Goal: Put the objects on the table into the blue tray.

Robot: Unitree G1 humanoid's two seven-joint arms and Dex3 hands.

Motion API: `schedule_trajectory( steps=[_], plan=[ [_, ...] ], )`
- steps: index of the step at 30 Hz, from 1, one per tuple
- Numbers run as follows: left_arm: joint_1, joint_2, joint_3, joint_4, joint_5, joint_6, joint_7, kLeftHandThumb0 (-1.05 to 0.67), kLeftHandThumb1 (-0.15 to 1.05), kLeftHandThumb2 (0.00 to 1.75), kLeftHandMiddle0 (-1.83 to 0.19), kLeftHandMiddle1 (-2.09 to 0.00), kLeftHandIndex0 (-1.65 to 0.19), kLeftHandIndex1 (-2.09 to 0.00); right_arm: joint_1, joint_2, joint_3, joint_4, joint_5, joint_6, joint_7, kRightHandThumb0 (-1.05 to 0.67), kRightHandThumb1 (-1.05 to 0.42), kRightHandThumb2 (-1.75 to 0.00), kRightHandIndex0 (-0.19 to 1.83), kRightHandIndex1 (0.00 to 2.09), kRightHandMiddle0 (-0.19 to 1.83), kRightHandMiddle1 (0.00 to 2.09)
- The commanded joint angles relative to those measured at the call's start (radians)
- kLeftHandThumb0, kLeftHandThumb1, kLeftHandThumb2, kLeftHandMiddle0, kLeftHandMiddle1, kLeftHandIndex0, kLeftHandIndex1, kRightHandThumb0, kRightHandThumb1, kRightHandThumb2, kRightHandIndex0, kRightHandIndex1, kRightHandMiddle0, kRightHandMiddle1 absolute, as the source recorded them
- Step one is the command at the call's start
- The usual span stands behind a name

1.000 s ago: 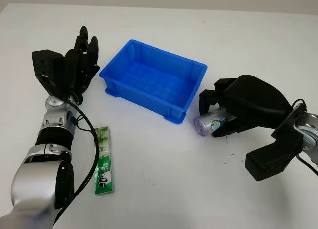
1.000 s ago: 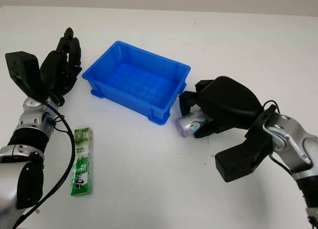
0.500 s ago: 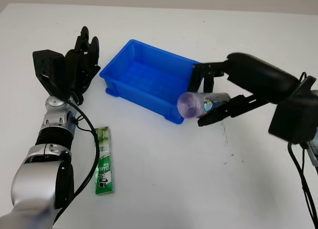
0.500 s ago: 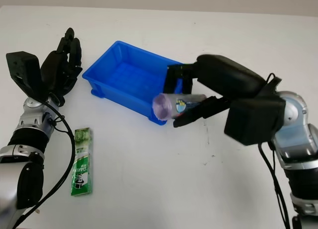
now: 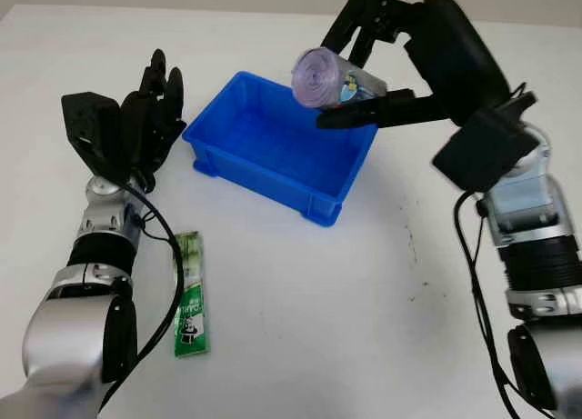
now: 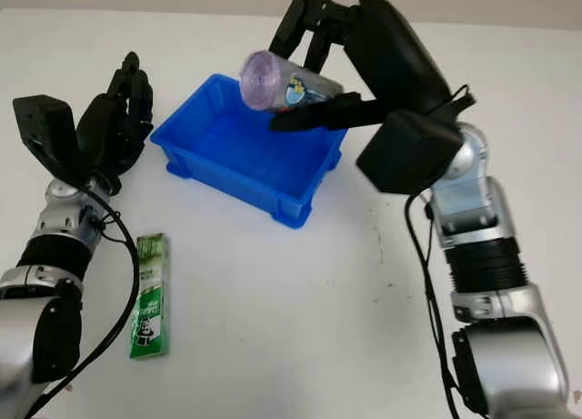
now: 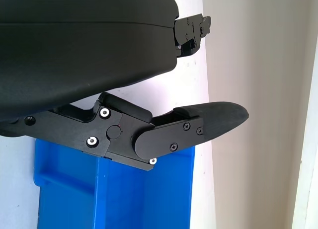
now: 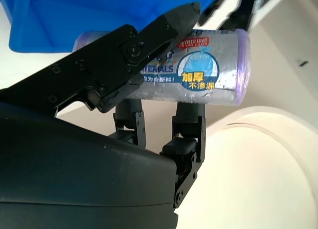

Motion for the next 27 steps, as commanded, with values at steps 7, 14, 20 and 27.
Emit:
schedule_trajectory(
  steps=[7, 14, 20, 27],
  plan=[
    [0.02, -0.013, 0.007, -0.018, -0.003, -0.012, 0.02, -0.7, 1.05, 0.66, 0.19, 0.0, 0.19, 0.0, -0.17, 0.065, 0.114, 0.392, -0.15, -0.156, -0.172, -0.48, -1.03, -0.06, 0.95, 2.09, 0.7, 2.09],
    [0.036, -0.011, 0.005, -0.04, -0.001, -0.001, 0.034, -0.7, 1.05, 0.65, 0.19, 0.0, 0.19, 0.0, -0.195, 0.005, 0.186, 0.395, -0.163, -0.118, 0.094, -0.66, -1.05, -0.11, 0.09, 0.87, 0.1, 0.81],
    [0.028, -0.019, 0.006, -0.022, -0.004, -0.008, 0.033, -0.71, 1.05, 0.64, 0.19, 0.0, 0.19, 0.0, -0.157, -0.039, 0.167, 0.279, -0.125, -0.069, 0.206, -0.78, -1.05, -0.3, -0.17, 0.11, -0.18, 0.02],
    [0.015, -0.021, -0.002, -0.013, 0.004, 0.008, 0.037, -0.74, 1.05, 0.65, 0.19, 0.0, 0.19, 0.0, -0.091, -0.043, 0.091, 0.162, -0.031, -0.059, 0.183, -0.82, -1.05, -0.37, -0.19, 0.0, -0.19, 0.0]
  ],
)
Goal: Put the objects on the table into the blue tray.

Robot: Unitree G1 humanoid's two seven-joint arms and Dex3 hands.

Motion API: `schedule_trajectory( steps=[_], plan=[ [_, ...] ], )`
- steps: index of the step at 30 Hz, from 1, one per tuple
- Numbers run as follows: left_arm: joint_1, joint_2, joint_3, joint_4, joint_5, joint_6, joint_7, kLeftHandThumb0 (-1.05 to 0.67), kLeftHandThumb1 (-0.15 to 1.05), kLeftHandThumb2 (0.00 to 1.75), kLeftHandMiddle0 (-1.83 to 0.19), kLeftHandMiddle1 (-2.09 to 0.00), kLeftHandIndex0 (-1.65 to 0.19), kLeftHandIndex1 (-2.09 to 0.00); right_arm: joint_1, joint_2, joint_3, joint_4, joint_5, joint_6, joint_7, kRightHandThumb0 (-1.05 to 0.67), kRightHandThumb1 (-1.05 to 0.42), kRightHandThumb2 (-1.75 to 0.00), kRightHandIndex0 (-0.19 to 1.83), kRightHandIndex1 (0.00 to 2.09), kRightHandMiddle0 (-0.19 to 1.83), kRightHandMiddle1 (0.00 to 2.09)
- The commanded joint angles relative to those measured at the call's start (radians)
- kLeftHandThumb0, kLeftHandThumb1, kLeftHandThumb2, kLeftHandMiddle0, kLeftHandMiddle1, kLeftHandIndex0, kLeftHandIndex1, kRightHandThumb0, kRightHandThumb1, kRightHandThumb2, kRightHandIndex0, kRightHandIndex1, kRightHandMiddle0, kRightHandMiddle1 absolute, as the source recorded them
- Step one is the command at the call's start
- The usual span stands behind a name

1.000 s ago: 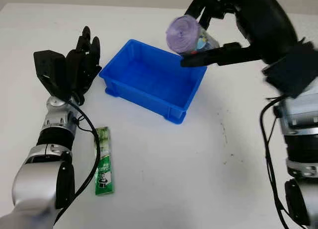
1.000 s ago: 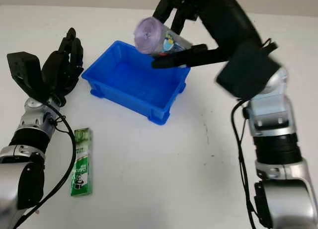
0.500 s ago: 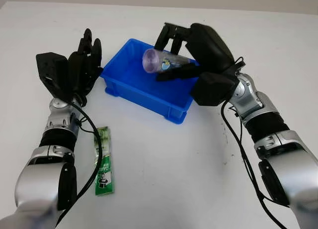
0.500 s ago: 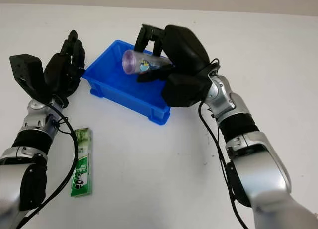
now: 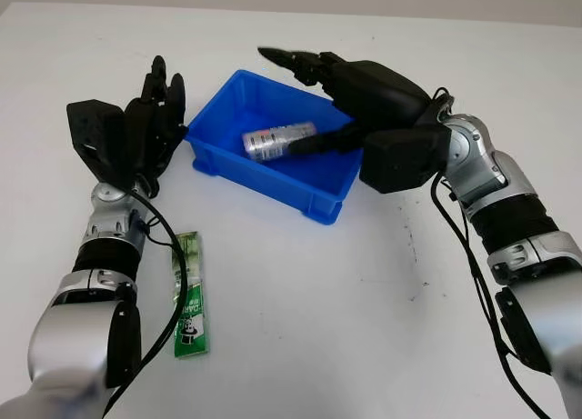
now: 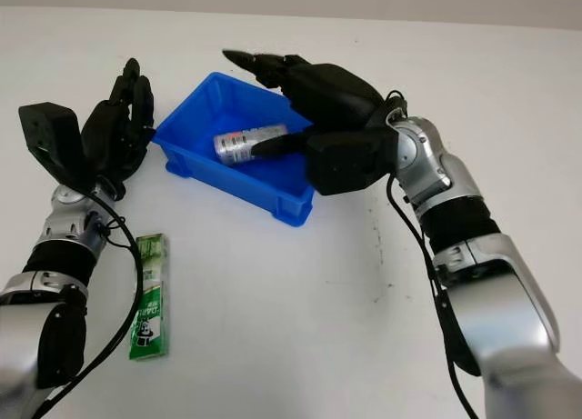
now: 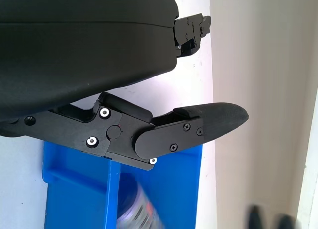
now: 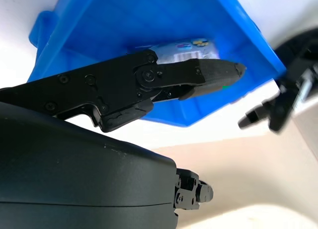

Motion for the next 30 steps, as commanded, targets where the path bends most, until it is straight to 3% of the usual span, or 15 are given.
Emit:
schedule_trajectory(
  steps=[1, 5, 9, 12, 15, 21, 25, 30],
  plan=[
    [-0.006, -0.002, 0.002, 0.003, 0.0, 0.004, 0.001, -0.74, 1.05, 0.64, 0.19, 0.0, 0.19, 0.0, 0.027, -0.005, -0.043, -0.049, 0.048, 0.002, -0.01, -0.82, -1.05, -0.38, -0.19, 0.0, -0.19, 0.0],
    [-0.007, -0.001, 0.002, 0.003, 0.001, 0.003, 0.002, -0.74, 1.05, 0.64, 0.19, 0.0, 0.19, 0.0, 0.063, -0.005, -0.111, -0.116, 0.124, -0.016, -0.042, -0.79, -1.05, -0.4, -0.19, 0.0, -0.19, 0.0],
    [-0.003, 0.001, 0.004, -0.001, -0.001, -0.003, 0.0, -0.73, 1.05, 0.65, 0.19, 0.0, 0.19, 0.0, 0.104, -0.008, -0.19, -0.158, 0.166, -0.016, -0.118, -0.81, -1.05, -0.52, -0.18, 0.01, -0.19, 0.0],
    [-0.002, 0.004, 0.009, -0.002, -0.005, -0.007, 0.0, -0.71, 1.05, 0.65, 0.19, 0.0, 0.19, 0.0, 0.148, -0.014, -0.244, -0.187, 0.205, 0.076, -0.133, -0.78, -1.05, -0.65, -0.19, 0.01, -0.18, 0.01],
    [-0.004, 0.009, 0.014, 0.003, -0.01, -0.017, -0.013, -0.69, 1.05, 0.65, 0.19, 0.0, 0.19, 0.0, 0.195, -0.001, -0.303, -0.2, 0.292, 0.211, -0.116, -0.75, -1.05, -0.66, -0.19, 0.0, -0.19, 0.01],
    [-0.012, 0.018, 0.016, 0.014, -0.009, -0.018, -0.029, -0.69, 1.05, 0.66, 0.19, 0.0, 0.19, 0.0, 0.294, -0.001, -0.371, -0.13, 0.339, 0.284, -0.155, -0.65, -1.05, -0.69, -0.19, 0.0, -0.19, 0.0],
    [-0.015, 0.029, 0.013, 0.02, -0.003, -0.014, -0.037, -0.71, 1.05, 0.66, 0.19, 0.0, 0.19, 0.0, 0.365, 0.04, -0.417, -0.186, 0.426, 0.414, -0.148, -0.68, -1.05, -0.69, -0.19, 0.0, -0.19, 0.0],
    [-0.003, 0.045, 0.0, -0.011, 0.013, -0.04, -0.055, -0.72, 1.05, 0.65, 0.19, 0.0, 0.19, 0.0, 0.412, 0.072, -0.414, -0.263, 0.439, 0.45, -0.166, -0.65, -1.05, -0.72, -0.19, 0.0, -0.19, 0.0]
  ],
)
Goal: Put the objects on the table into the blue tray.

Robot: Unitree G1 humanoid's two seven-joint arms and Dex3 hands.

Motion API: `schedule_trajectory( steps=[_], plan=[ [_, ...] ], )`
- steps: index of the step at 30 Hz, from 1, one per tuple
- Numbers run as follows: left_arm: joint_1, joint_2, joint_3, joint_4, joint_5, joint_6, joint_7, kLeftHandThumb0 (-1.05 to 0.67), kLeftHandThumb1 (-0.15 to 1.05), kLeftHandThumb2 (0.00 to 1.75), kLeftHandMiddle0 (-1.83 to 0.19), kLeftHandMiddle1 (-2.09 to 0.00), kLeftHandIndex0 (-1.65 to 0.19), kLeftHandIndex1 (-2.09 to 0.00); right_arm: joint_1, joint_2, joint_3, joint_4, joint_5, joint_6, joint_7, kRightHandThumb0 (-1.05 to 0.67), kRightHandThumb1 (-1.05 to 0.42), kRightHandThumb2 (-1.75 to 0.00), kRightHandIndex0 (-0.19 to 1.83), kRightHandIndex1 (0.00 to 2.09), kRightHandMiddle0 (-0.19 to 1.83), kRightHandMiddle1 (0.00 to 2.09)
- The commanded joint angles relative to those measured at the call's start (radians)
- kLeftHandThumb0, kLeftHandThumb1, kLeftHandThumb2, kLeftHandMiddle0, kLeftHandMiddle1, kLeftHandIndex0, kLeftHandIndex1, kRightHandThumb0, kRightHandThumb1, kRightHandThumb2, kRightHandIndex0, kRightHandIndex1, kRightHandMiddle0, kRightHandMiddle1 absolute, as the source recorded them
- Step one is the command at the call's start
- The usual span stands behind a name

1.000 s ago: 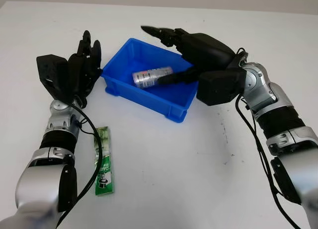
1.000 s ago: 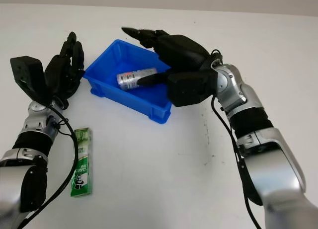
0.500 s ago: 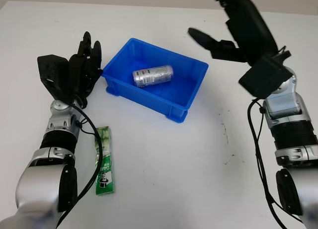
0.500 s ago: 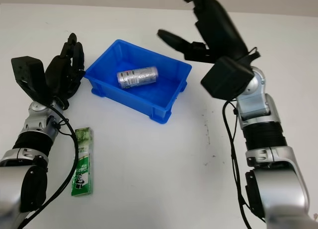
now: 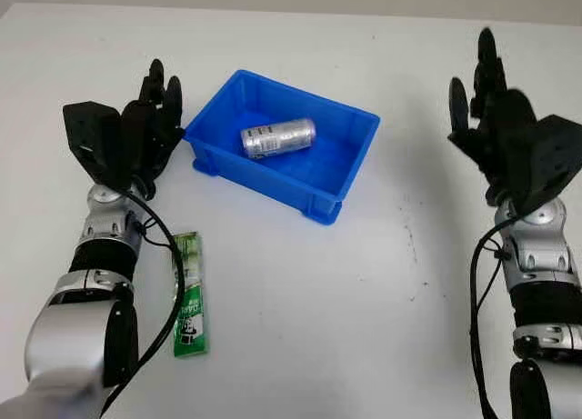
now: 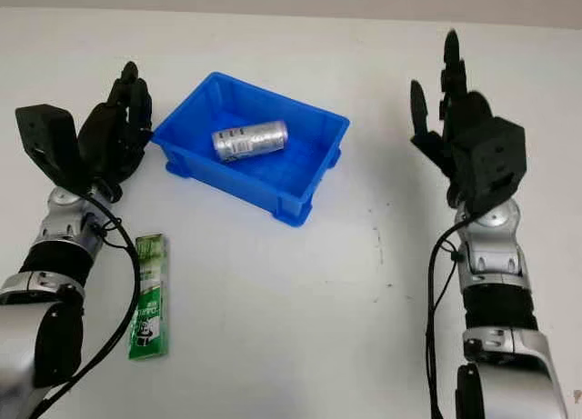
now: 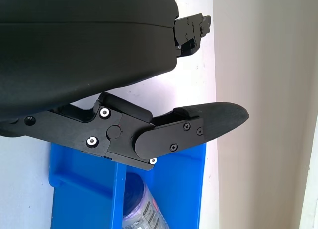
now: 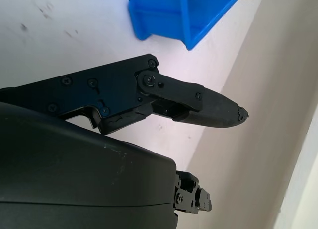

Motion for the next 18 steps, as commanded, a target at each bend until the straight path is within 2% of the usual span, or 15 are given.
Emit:
schedule_trajectory(
  steps=[1, 4, 7, 11, 15, 16, 17, 18],
  plan=[
    [0.005, 0.025, -0.017, -0.044, 0.017, -0.034, -0.025, -0.73, 1.05, 0.65, 0.19, 0.0, 0.19, 0.0, 0.013, 0.011, -0.002, -0.049, -0.001, 0.004, -0.012, -0.65, -1.05, -0.73, -0.19, 0.0, -0.19, 0.0],
    [0.047, 0.05, -0.053, -0.132, 0.043, -0.086, -0.091, -0.76, 1.05, 0.63, 0.19, 0.0, 0.19, 0.0, 0.02, 0.027, 0.003, -0.073, 0.004, 0.011, -0.012, -0.63, -1.05, -0.76, -0.19, 0.0, -0.19, 0.0],
    [0.111, 0.079, -0.075, -0.282, 0.026, -0.126, -0.207, -0.76, 1.05, 0.61, 0.19, 0.0, 0.19, 0.0, 0.019, 0.036, 0.008, -0.085, 0.006, 0.011, -0.007, -0.59, -1.05, -0.79, -0.19, 0.0, -0.19, 0.0],
    [0.181, 0.13, -0.093, -0.493, -0.031, -0.131, -0.378, -0.76, 1.05, 0.56, 0.19, 0.0, 0.19, -0.01, 0.016, 0.051, 0.006, -0.087, 0.018, 0.022, 0.0, -0.58, -1.05, -0.81, -0.19, 0.0, -0.19, 0.0],
    [0.242, 0.205, -0.108, -0.715, -0.085, -0.031, -0.501, -0.8, 1.05, 0.36, 0.16, -0.04, 0.14, -0.05, 0.017, 0.06, 0.008, -0.099, 0.021, 0.041, -0.002, -0.59, -1.05, -0.8, -0.19, 0.0, -0.19, 0.0],
    [0.255, 0.233, -0.108, -0.771, -0.111, 0.018, -0.541, -0.8, 1.05, 0.34, 0.16, -0.05, 0.14, -0.05, 0.016, 0.062, 0.007, -0.098, 0.023, 0.043, -0.001, -0.59, -1.05, -0.81, -0.19, 0.0, -0.19, 0.0],
    [0.266, 0.262, -0.109, -0.819, -0.143, 0.082, -0.585, -0.74, 1.0, 0.2, 0.15, -0.05, 0.13, -0.05, 0.015, 0.064, 0.006, -0.096, 0.023, 0.044, -0.002, -0.59, -1.05, -0.81, -0.19, 0.0, -0.19, 0.0],
    [0.272, 0.286, -0.111, -0.86, -0.169, 0.134, -0.622, -0.7, 0.96, 0.13, 0.15, -0.05, 0.13, -0.05, 0.014, 0.065, 0.006, -0.093, 0.023, 0.042, -0.002, -0.58, -1.05, -0.81, -0.19, 0.0, -0.19, 0.0]
  ],
)
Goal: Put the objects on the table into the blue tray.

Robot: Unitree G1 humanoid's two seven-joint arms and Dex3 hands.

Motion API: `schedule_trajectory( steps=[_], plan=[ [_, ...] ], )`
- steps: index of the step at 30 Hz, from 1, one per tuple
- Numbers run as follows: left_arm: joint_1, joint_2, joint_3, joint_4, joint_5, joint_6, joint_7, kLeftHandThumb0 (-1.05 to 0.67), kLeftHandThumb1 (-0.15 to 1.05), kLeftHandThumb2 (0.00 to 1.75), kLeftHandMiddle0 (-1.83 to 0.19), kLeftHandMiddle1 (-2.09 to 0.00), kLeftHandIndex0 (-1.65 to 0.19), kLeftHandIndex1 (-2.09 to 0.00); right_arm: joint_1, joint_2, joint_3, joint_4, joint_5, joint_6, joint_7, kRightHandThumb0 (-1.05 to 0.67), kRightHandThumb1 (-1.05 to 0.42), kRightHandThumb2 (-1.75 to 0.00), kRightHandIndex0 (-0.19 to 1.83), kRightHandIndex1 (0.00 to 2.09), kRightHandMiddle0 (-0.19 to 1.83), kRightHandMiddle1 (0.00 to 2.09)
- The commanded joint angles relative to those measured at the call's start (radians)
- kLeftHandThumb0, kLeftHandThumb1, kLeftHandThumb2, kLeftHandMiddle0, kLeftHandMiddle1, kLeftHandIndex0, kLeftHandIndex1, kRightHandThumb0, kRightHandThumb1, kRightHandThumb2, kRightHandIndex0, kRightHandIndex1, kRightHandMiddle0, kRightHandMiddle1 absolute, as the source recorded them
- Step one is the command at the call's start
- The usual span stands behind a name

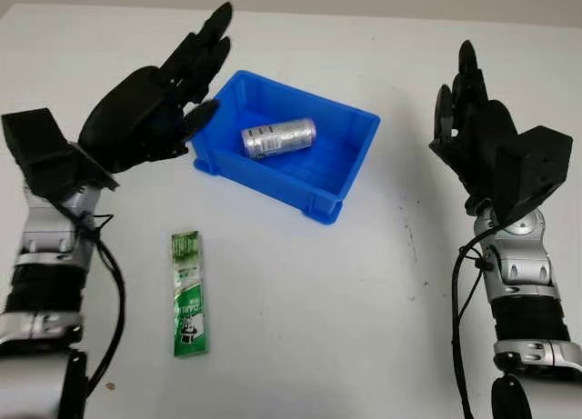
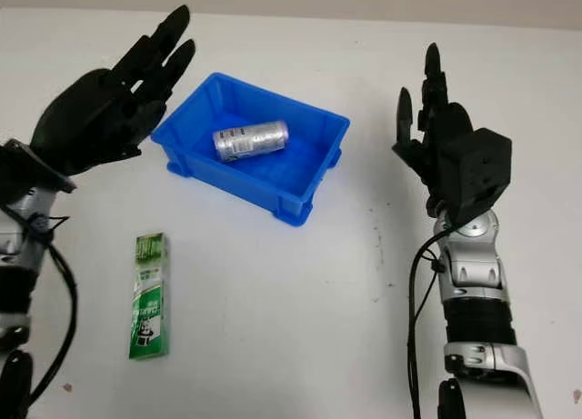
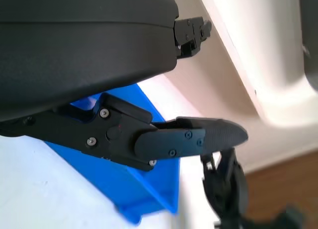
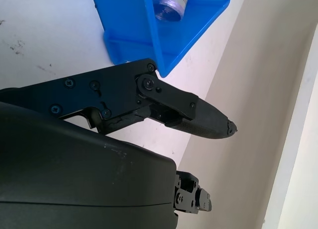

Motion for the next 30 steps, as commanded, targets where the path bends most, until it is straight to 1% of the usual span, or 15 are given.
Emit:
schedule_trajectory(
  steps=[1, 2, 3, 5, 8, 9, 11, 13, 17, 19, 21, 25, 26, 27, 30],
  plan=[
    [0.032, 0.064, -0.01, -0.098, -0.042, 0.082, -0.063, -0.65, 0.92, 0.09, 0.14, -0.05, 0.12, -0.06, 0.007, 0.005, -0.005, -0.014, 0.006, 0.003, 0.0, -0.58, -1.05, -0.81, -0.19, 0.0, -0.19, 0.0],
    [0.04, 0.088, -0.017, -0.132, -0.043, 0.111, -0.089, -0.6, 0.85, 0.04, 0.14, -0.06, 0.1, -0.06, 0.006, 0.008, -0.007, -0.013, 0.011, 0.001, 0.002, -0.58, -1.05, -0.81, -0.19, 0.0, -0.19, 0.0],
    [0.049, 0.112, -0.027, -0.16, -0.028, 0.11, -0.115, -0.57, 0.82, 0.03, 0.14, -0.05, 0.11, -0.06, 0.007, 0.009, -0.007, -0.019, 0.011, 0.004, 0.001, -0.58, -1.05, -0.81, -0.19, 0.0, -0.19, 0.0],
    [0.065, 0.17, -0.051, -0.219, 0.015, 0.088, -0.165, -0.57, 0.79, 0.03, 0.14, -0.05, 0.12, -0.05, 0.009, 0.01, -0.007, -0.026, 0.012, 0.009, 0.001, -0.56, -1.05, -0.82, -0.19, 0.0, -0.19, 0.0],
    [0.078, 0.235, -0.077, -0.276, 0.073, -0.037, -0.24, -0.6, 0.82, 0.06, 0.13, -0.06, 0.09, -0.06, 0.01, 0.013, -0.013, -0.026, 0.022, 0.01, 0.004, -0.55, -1.05, -0.83, -0.19, 0.0, -0.19, 0.0],
    [0.084, 0.249, -0.079, -0.3, 0.076, -0.044, -0.251, -0.6, 0.82, 0.06, 0.12, -0.06, 0.07, -0.07, 0.009, 0.014, -0.014, -0.024, 0.026, 0.011, 0.006, -0.55, -1.05, -0.83, -0.19, 0.0, -0.19, 0.0],
    [0.106, 0.261, -0.078, -0.34, 0.08, -0.064, -0.254, -0.56, 0.77, 0.04, 0.04, -0.08, -0.01, -0.1, 0.006, 0.013, -0.016, -0.022, 0.035, 0.019, 0.01, -0.56, -1.05, -0.83, -0.19, 0.0, -0.19, 0.0],
    [0.117, 0.288, -0.082, -0.379, 0.089, -0.081, -0.269, -0.53, 0.75, 0.04, -0.01, -0.09, -0.05, -0.1, 0.003, 0.012, -0.017, -0.014, 0.043, 0.021, 0.015, -0.57, -1.05, -0.83, -0.19, 0.0, -0.19, 0.0],
    [0.109, 0.347, -0.084, -0.457, 0.091, -0.099, -0.313, -0.48, 0.78, 0.06, -0.06, -0.08, -0.11, -0.1, -0.004, 0.011, -0.014, -0.011, 0.045, 0.039, 0.011, -0.6, -1.05, -0.82, -0.19, 0.0, -0.19, 0.0],
    [0.122, 0.365, -0.08, -0.494, 0.091, -0.108, -0.316, -0.48, 0.79, 0.06, -0.12, -0.09, -0.17, -0.11, -0.004, 0.011, -0.015, -0.014, 0.046, 0.047, 0.011, -0.61, -1.05, -0.82, -0.19, 0.0, -0.19, 0.0],
    [0.142, 0.375, -0.075, -0.526, 0.096, -0.128, -0.309, -0.47, 0.78, 0.05, -0.18, -0.1, -0.23, -0.11, -0.005, 0.01, -0.015, -0.015, 0.043, 0.051, 0.006, -0.62, -1.05, -0.81, -0.19, 0.0, -0.19, 0.0],
    [0.18, 0.399, -0.066, -0.577, 0.125, -0.169, -0.298, -0.42, 0.77, 0.05, -0.25, -0.09, -0.29, -0.11, -0.011, 0.006, -0.016, -0.006, 0.049, 0.05, 0.017, -0.62, -1.05, -0.81, -0.19, 0.0, -0.19, 0.0],
    [0.188, 0.406, -0.065, -0.588, 0.137, -0.177, -0.294, -0.4, 0.78, 0.06, -0.25, -0.08, -0.3, -0.1, -0.014, 0.006, -0.017, 0.001, 0.051, 0.043, 0.021, -0.62, -1.05, -0.81, -0.19, 0.0, -0.19, 0.0],
    [0.193, 0.413, -0.065, -0.596, 0.151, -0.186, -0.291, -0.35, 0.81, 0.07, -0.25, -0.07, -0.3, -0.1, -0.016, 0.006, -0.018, 0.007, 0.052, 0.038, 0.025, -0.62, -1.05, -0.81, -0.19, 0.0, -0.19, 0.0],
    [0.21, 0.418, -0.064, -0.599, 0.192, -0.243, -0.267, -0.25, 0.88, 0.08, -0.27, -0.07, -0.32, -0.09, -0.022, 0.006, -0.014, 0.025, 0.043, 0.015, 0.026, -0.61, -1.05, -0.82, -0.19, 0.0, -0.19, 0.0]
  ],
)
